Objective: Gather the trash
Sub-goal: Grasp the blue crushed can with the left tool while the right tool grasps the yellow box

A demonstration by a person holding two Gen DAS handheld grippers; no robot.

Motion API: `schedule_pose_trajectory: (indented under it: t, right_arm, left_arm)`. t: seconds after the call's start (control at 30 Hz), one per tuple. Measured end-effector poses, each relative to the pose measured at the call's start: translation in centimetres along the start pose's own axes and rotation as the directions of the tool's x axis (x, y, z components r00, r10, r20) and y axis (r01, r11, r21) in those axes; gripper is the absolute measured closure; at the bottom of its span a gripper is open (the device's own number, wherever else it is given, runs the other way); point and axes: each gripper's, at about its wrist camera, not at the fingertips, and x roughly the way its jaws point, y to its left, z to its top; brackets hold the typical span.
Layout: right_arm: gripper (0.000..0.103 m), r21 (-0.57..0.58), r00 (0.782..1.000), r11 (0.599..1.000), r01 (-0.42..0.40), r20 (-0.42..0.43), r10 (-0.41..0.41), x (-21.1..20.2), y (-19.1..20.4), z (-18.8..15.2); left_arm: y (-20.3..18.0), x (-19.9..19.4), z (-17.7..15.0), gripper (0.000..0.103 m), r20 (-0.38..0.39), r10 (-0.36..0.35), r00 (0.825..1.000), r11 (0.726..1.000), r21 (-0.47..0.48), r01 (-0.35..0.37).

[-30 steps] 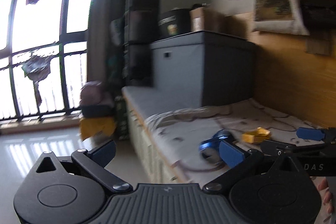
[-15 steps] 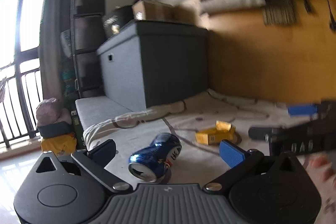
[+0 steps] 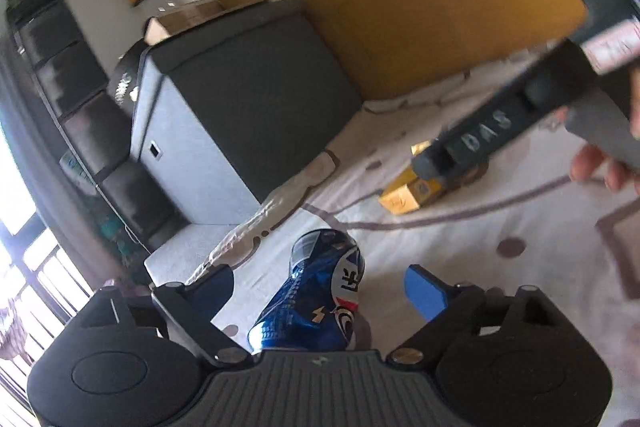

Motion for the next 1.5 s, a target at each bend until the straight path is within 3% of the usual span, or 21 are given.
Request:
schedule_pose_trajectory:
  t: [0.2, 0.47, 0.63, 0.7, 0.77, 0.9, 1.03, 1.13, 1.2, 1.3, 1.4, 1.5]
  right_arm:
    - [0.000, 0.007, 0.999, 1.000, 0.010, -0.036, -0.009, 1.8, 0.2, -0.5]
    - [0.000, -0.061, 0.997, 0.998, 0.000, -0.076, -0.005, 3.3, -0.2, 0.0]
    - [0.000, -0.064, 0.992, 0.996, -0.065, -0.113, 0.057, 4.9, -0.7, 0.3]
    - [0.000, -0.058, 0.990, 0.995, -0.084, -0.116, 0.077, 5.2, -0.7, 0.4]
    - [0.000, -0.041, 0.988, 0.995, -0.096, -0.123, 0.090, 5.5, -1.0, 0.3]
    - [0.000, -0.002, 0.987, 0.995, -0.104, -0.124, 0.103, 5.6, -1.6, 0.3]
    - [0.000, 0.017, 0.986, 0.994, -0.104, -0.132, 0.105, 5.9, -1.8, 0.3]
    - [0.000, 0.040, 0.985, 0.996, -0.085, -0.144, 0.089, 6.3, -2.2, 0.3]
    - [0.000, 0.053, 0.987, 0.996, -0.074, -0.139, 0.080, 6.5, -2.3, 0.5]
    - [0.000, 0.048, 0.988, 0.996, -0.076, -0.133, 0.082, 7.1, -2.3, 0.8]
    - [0.000, 0.031, 0.983, 0.995, -0.093, -0.154, 0.097, 8.2, -1.8, 0.9]
    - [0.000, 0.007, 0.976, 0.992, -0.126, -0.179, 0.125, 8.9, -1.2, 0.9]
  left_arm:
    - [-0.8, 2.1, 0.0, 0.017, -0.021, 0.001, 1.000, 0.995, 0.096, 0.001]
    - [-2.3, 5.0, 0.7, 0.035, -0.142, 0.071, 0.987, 0.966, 0.256, -0.032]
    - [-2.7, 5.9, 1.2, 0.043, -0.209, 0.083, 0.974, 0.947, 0.320, -0.011]
    - [-2.7, 6.3, 1.6, 0.053, -0.234, 0.088, 0.968, 0.944, 0.330, -0.006]
    - [-2.5, 6.4, 1.8, 0.054, -0.252, 0.086, 0.964, 0.947, 0.320, -0.001]
    - [-1.3, 5.6, 2.4, 0.056, -0.255, 0.039, 0.966, 0.973, 0.230, 0.021]
    - [0.7, 3.6, 3.0, 0.058, -0.219, -0.025, 0.975, 0.999, 0.030, 0.032]
    - [1.9, 2.6, 2.8, 0.059, -0.201, -0.079, 0.977, 0.988, -0.143, 0.050]
    - [2.9, 2.1, 2.4, 0.059, -0.177, -0.124, 0.976, 0.958, -0.279, 0.071]
    - [4.2, 1.1, 1.7, 0.059, -0.107, -0.203, 0.973, 0.866, -0.483, 0.128]
    - [4.4, 0.4, 0.6, 0.059, -0.054, -0.252, 0.966, 0.779, -0.604, 0.169]
    - [4.6, 0.0, -0.1, 0.059, -0.032, -0.250, 0.968, 0.754, -0.633, 0.174]
